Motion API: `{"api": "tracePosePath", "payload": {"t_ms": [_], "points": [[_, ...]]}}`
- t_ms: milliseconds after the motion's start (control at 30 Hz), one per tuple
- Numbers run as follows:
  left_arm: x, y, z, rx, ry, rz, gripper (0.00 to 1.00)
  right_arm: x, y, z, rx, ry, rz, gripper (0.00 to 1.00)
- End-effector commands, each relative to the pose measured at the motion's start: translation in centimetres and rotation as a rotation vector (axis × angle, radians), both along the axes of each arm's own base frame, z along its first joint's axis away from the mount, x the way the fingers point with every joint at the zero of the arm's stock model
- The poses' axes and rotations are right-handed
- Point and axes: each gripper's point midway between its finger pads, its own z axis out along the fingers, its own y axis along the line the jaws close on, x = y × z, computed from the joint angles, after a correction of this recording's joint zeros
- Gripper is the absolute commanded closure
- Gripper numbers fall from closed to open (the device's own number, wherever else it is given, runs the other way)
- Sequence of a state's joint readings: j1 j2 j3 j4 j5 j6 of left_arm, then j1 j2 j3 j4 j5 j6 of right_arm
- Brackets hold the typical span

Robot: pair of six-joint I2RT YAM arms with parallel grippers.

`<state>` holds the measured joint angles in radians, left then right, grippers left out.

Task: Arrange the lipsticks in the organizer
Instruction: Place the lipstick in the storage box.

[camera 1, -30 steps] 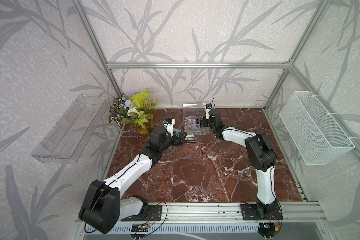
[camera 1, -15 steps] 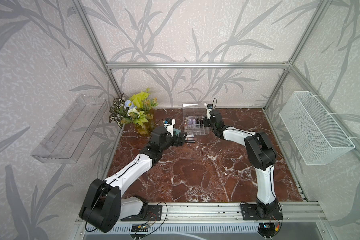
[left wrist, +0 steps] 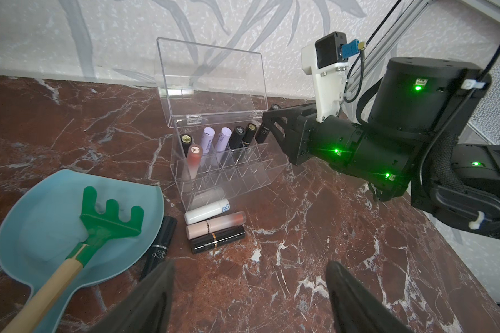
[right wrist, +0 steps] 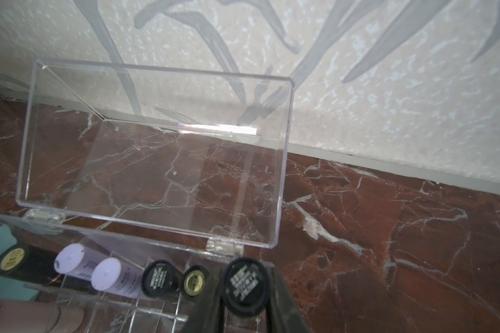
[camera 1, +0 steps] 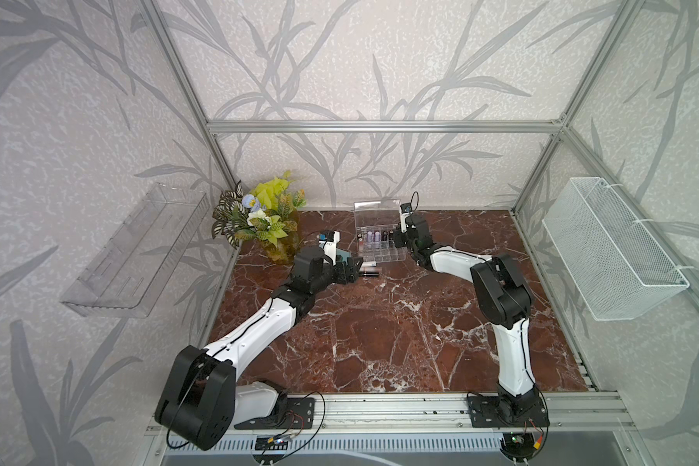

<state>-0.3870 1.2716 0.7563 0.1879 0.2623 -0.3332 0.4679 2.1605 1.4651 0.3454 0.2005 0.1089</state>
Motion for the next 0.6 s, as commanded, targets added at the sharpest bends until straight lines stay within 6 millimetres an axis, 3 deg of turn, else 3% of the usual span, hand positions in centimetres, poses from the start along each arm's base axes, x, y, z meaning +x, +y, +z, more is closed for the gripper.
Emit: {"api": "tracePosePath", "payload": {"t_ms": [0, 233, 433, 567], "points": [[0.1, 0.1, -0.3, 0.012, -0.006, -0.001, 0.16, 0.5, 0.1, 0.9, 0.031, -0.024, -0.005, 0.76], [0.3, 0.5, -0.4, 0.030, -0.003, 0.012, 0.16, -0.6, 0.1, 2.3, 0.056, -0.020, 0.012, 0.56], [0.7, 1.4, -0.5, 0.068, 0.018, 0.049, 0.16, -3.1, 0.0, 6.7, 0.109, -0.010, 0.043, 0.45], [0.9, 2.3, -1.6, 0.108, 0.064, 0.081, 0.16, -6.7, 0.3, 10.5, 0.178, 0.094, 0.097, 0.36]]}}
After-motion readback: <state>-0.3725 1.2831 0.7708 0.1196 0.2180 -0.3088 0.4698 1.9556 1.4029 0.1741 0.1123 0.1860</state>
